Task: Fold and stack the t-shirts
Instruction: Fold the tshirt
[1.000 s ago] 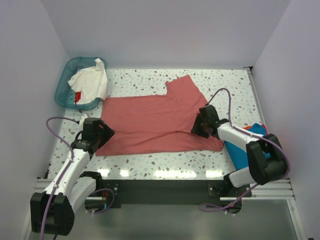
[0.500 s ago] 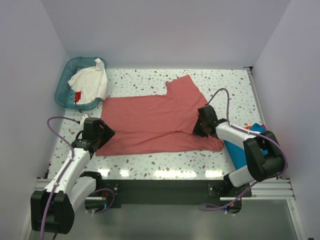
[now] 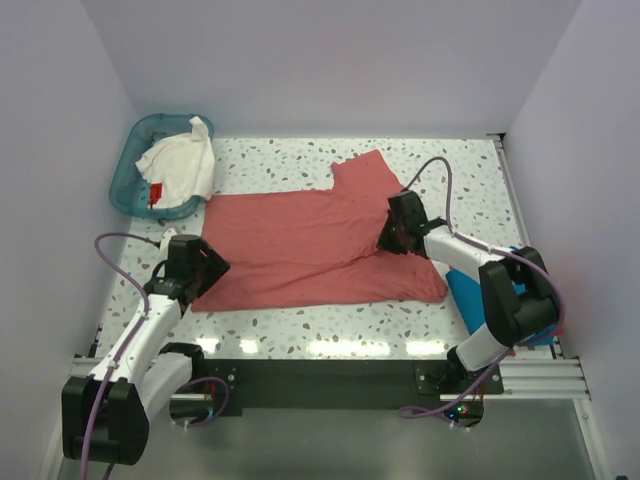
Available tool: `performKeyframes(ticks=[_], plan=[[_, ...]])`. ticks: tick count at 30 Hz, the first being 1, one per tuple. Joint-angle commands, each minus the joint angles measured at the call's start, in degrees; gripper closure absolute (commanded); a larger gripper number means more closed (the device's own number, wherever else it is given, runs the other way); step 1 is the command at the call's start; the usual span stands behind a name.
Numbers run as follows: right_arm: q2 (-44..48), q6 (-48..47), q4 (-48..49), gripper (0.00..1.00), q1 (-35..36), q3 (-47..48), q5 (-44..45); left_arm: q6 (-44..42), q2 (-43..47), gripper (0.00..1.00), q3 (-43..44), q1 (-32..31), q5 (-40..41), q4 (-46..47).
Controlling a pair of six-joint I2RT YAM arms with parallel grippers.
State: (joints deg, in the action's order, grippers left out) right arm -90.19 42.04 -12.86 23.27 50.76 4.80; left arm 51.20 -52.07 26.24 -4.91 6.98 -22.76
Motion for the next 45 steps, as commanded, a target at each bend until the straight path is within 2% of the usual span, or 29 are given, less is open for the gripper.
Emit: performKeyframes(ticks=[1, 11, 14, 16, 19, 20, 22, 26, 27, 29, 34, 41, 45], plan=[[-3.31, -1.26, 1.09, 1.0, 0.46, 6.17, 0.04, -1.72, -1.18, 0.32, 2.23, -0.19, 1.98, 2.2], [-14.38, -1.79, 3.1, 1.0, 0.99, 17.08, -2.77, -0.67, -5.84, 0.34, 6.01, 0.77, 7.25, 1.49], [-16.85, -2.93, 1.88, 0.84, 1.08, 20.77, -3.65, -0.31, -8.3, 0.34, 7.77, 1.56, 7.35, 1.85], [-18.0, -4.07, 0.83, 0.66, 0.99, 23.05, -4.18, -0.31, -10.05, 0.35, 9.0, 1.83, 7.43, 2.19], [-16.6, -6.18, -1.55, 0.48, 0.73, 24.9, -2.08, -1.54, -12.34, 0.35, 11.81, 1.92, 8.39, 2.99], [-16.07, -6.62, -2.6, 0.38, 0.55, 25.17, -1.64, -2.41, -13.13, 0.34, 12.69, 2.01, 8.48, 3.08], [-13.97, -7.85, -3.66, 0.34, -0.5, 25.53, -0.06, -3.03, -15.41, 0.34, 15.24, 2.01, 8.49, 3.86], [-12.9, -8.03, -4.71, 0.34, -3.92, 25.52, -0.31, -3.56, -20.77, 0.33, 20.42, 2.01, 7.96, 7.03], [-14.38, -7.85, -5.85, 0.36, -7.06, 27.88, -2.4, -4.87, -28.1, 0.35, 25.22, 1.57, 7.09, 8.68], [-15.53, -8.03, -5.86, 0.37, -8.05, 28.42, -2.34, -5.49, -30.35, 0.36, 28.94, 1.57, 6.64, 8.09], [-20.45, -8.47, -8.49, 0.4, -10.43, 34.75, -2.16, -9.0, -44.06, 0.4, 38.69, 0.6, 4.62, 8.09], [-26.43, -8.21, -9.2, 0.44, -11.57, 37.57, -0.67, -10.33, -54.18, 0.42, 43.46, -0.98, 3.22, 8.44], [-27.32, -7.85, -8.94, 0.45, -12.45, 34.16, -0.4, -10.33, -56.82, 0.43, 43.28, -2.47, 3.21, 8.61]])
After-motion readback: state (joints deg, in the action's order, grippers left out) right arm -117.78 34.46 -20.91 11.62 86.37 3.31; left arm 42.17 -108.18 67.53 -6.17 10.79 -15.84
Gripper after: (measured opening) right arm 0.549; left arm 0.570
